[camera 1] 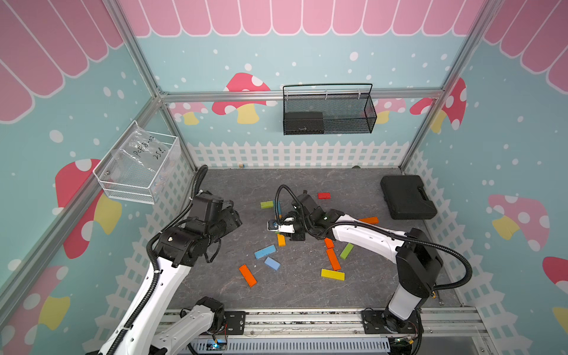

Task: Assemble a giraffe with building blocks
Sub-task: Assemble the building block at the center of the board.

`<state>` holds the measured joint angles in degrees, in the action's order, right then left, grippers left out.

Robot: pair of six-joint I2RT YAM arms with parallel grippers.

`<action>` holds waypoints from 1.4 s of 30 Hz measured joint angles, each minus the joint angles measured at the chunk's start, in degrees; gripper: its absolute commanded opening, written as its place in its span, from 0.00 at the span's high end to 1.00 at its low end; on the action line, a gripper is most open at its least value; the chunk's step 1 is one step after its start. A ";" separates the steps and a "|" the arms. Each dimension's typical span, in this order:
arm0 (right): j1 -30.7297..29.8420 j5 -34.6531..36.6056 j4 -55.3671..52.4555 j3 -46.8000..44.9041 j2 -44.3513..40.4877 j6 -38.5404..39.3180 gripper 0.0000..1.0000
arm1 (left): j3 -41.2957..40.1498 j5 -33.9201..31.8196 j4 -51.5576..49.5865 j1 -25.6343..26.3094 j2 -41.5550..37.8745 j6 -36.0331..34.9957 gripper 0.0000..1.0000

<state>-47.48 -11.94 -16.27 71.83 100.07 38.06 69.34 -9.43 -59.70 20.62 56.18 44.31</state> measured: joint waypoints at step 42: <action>4.13 -0.76 3.91 -1.81 12.57 1.29 0.85 | -1.51 2.16 5.38 6.91 5.60 -0.17 0.26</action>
<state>-43.35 -12.71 -12.36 70.02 112.64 39.35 67.83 -7.27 -54.33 27.53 61.78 44.14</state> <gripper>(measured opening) 0.303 0.743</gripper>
